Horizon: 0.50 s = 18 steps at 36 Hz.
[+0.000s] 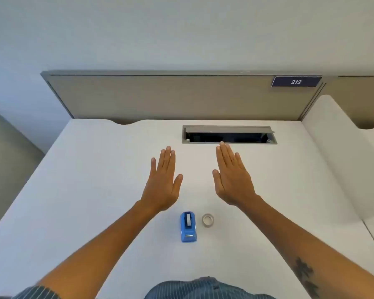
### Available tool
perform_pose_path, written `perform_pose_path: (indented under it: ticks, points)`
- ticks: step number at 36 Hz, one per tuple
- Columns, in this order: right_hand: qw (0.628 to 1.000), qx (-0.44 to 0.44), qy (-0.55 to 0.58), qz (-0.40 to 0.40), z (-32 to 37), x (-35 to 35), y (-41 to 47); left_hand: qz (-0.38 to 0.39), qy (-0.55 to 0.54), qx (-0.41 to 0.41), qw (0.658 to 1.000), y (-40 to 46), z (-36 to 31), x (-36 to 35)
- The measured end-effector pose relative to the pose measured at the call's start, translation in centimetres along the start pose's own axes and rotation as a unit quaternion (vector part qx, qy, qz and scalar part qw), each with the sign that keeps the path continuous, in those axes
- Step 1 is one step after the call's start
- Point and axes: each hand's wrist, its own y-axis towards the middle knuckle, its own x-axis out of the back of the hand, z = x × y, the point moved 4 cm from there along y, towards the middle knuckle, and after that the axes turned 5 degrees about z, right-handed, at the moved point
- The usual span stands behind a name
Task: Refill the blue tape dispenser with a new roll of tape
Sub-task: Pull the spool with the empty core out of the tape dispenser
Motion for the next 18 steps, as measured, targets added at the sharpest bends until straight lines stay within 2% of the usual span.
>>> perform_pose_path:
  ticks: [11,18]
  points:
    - [0.993,-0.042,0.033,0.105,-1.0,-7.9,-8.3,0.124,-0.056,0.048,0.990,-10.7,1.5,-10.7]
    - [0.987,-0.056,0.035,0.144,-1.3,-10.6,-12.9,0.164,-0.078,0.070,0.981,-15.5,1.3,-13.8]
